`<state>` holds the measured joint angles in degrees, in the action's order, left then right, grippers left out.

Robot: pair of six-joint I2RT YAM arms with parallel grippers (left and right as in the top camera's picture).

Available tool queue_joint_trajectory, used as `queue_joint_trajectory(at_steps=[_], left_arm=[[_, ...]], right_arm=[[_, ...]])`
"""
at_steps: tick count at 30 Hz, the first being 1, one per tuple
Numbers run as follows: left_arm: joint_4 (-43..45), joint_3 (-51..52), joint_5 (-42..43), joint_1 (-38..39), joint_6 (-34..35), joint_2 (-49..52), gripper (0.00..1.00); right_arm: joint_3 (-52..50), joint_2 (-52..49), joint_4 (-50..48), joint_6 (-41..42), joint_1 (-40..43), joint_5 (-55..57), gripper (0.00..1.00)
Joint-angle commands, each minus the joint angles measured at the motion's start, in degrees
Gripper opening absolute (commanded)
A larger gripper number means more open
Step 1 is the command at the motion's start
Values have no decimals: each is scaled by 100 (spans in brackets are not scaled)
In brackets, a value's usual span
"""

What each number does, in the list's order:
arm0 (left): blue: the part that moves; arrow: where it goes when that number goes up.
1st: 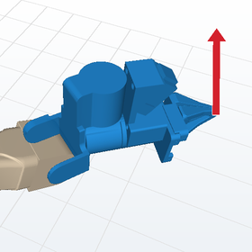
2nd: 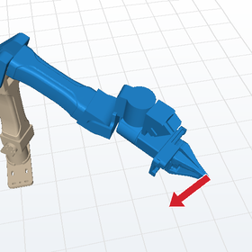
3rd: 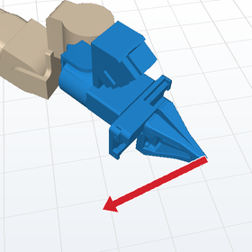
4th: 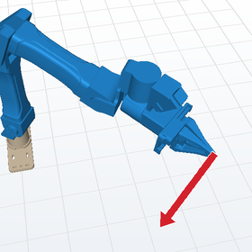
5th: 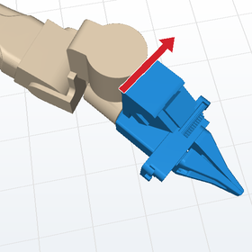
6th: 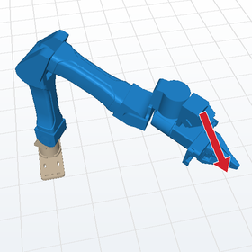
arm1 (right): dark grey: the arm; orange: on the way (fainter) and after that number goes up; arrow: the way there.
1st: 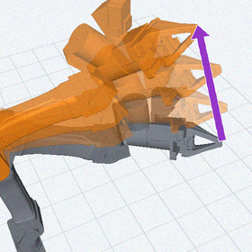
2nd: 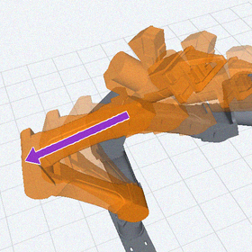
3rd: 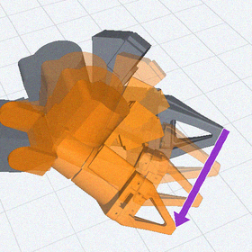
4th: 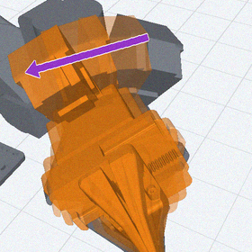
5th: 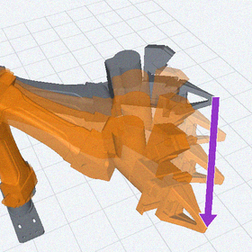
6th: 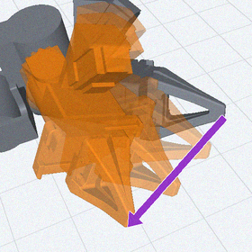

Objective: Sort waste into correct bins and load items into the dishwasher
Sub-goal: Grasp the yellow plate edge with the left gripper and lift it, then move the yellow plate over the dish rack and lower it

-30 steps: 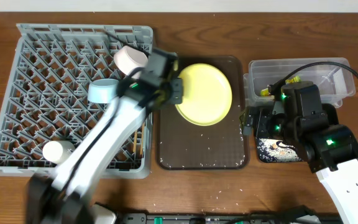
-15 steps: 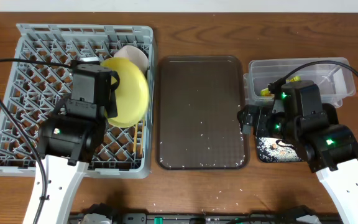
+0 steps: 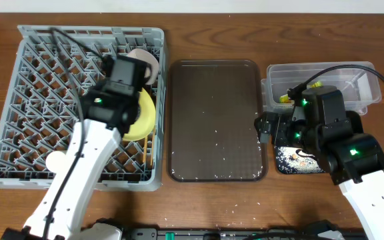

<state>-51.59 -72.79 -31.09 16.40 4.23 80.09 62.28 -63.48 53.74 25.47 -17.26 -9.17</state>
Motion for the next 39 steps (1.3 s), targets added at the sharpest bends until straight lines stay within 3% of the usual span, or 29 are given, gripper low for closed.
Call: queue_joint_trajectory(at_steps=[1,4,7,11,16,17,18,19,22,28,31,36,39], left_arm=[[-2,-20,-155,382,50,-17,10],[-20,-20,-155,632,52,-57,22],[-39,-20,-157,791,107,-173,27],[-227,-26,-210,595,857,-494,35],[-457,-26,-4,-372,1759,-990,48],[-466,-24,367,-678,1753,-1060,53],[-479,-24,1209,-1257,1720,-1097,67],[-494,-15,1622,-1526,1641,-1086,70],[-494,66,2734,-2363,1416,-935,71],[-450,90,5480,-4083,282,107,72],[-448,90,6120,-4363,-42,501,71],[-450,90,6843,-4472,-597,1049,60],[-446,92,6839,-4474,-686,1158,53]], right_arm=[[37,-26,-22,66,37,35,96],[37,-28,-24,66,37,35,96],[37,-26,-28,66,37,35,95],[37,-26,-15,66,37,35,95],[37,-26,-17,66,37,33,95],[37,-26,-17,66,37,33,95],[37,-26,-15,66,37,33,95],[37,-26,-15,66,37,33,95],[37,-28,-15,66,37,33,95],[37,-28,-9,66,37,35,96],[37,-26,-11,66,37,33,96],[37,-26,-13,63,37,35,96],[37,-28,-13,66,37,33,95]])
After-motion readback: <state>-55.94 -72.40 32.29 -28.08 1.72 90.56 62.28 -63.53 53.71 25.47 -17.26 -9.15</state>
